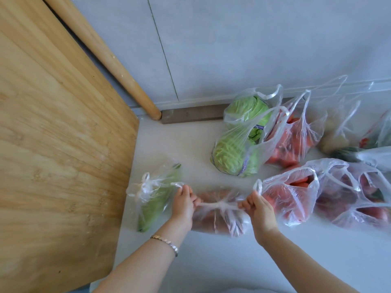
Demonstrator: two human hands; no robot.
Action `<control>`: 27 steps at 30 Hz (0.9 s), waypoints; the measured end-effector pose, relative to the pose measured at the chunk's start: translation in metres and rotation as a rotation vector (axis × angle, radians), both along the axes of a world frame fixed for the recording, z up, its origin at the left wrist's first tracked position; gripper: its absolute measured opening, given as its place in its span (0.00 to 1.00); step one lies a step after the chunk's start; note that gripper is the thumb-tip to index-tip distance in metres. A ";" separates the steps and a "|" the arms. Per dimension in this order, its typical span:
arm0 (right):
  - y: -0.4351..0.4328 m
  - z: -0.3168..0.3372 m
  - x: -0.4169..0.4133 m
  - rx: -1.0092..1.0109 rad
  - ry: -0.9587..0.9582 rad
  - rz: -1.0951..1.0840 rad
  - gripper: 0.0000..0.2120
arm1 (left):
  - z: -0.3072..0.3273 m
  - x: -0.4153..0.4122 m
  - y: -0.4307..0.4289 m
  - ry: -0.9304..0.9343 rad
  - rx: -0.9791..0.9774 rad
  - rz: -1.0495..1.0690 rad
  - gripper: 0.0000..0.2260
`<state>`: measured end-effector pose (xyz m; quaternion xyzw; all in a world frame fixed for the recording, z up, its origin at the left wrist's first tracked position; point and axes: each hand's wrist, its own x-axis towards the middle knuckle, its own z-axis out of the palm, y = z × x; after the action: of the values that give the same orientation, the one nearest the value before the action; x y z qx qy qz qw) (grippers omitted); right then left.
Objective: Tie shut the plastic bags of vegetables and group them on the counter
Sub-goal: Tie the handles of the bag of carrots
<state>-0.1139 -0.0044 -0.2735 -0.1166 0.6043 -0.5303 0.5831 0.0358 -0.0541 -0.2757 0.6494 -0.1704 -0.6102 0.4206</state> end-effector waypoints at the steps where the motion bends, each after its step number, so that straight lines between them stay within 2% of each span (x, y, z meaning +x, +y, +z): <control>1: 0.006 -0.004 -0.003 0.033 0.050 0.031 0.21 | -0.003 0.006 0.005 -0.078 0.020 -0.065 0.17; 3: 0.011 -0.004 -0.005 0.048 0.131 0.090 0.22 | -0.004 0.011 0.012 -0.252 -0.034 -0.266 0.17; 6: 0.002 0.020 -0.002 -0.081 0.322 0.244 0.22 | 0.015 0.004 0.014 -0.521 -0.275 -0.634 0.15; 9: -0.013 0.040 0.003 -0.199 0.508 0.420 0.18 | 0.039 -0.005 0.012 -0.402 -0.326 -0.923 0.10; 11: -0.020 0.043 0.010 -0.205 0.562 0.465 0.16 | 0.044 -0.009 0.015 -0.538 -0.338 -1.108 0.10; 13: -0.024 0.044 0.016 -0.188 0.475 0.435 0.13 | 0.039 -0.011 0.016 -0.509 -0.308 -1.042 0.05; 15: -0.023 0.040 0.017 -0.205 0.316 0.357 0.08 | 0.037 -0.012 0.016 -0.354 -0.258 -0.860 0.08; 16: -0.021 0.036 0.014 -0.201 0.277 0.351 0.06 | 0.034 -0.011 0.017 -0.333 -0.248 -0.813 0.08; 18: -0.014 0.028 0.010 -0.157 0.316 0.485 0.07 | 0.034 -0.010 0.020 -0.376 -0.250 -0.793 0.08; 22: -0.005 0.023 0.008 -0.096 0.293 0.664 0.18 | 0.028 -0.010 0.021 -0.399 -0.237 -0.724 0.15; 25: -0.005 0.020 0.007 -0.166 0.396 0.756 0.11 | 0.033 -0.012 0.016 -0.262 -0.183 -0.603 0.12; 27: -0.003 0.016 0.011 -0.191 0.539 0.747 0.10 | 0.040 -0.012 0.013 -0.260 -0.164 -0.569 0.14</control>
<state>-0.1025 -0.0077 -0.2570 -0.5130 0.5992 -0.2881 0.5429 0.0234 -0.0416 -0.2362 0.6122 -0.4462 -0.5994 0.2585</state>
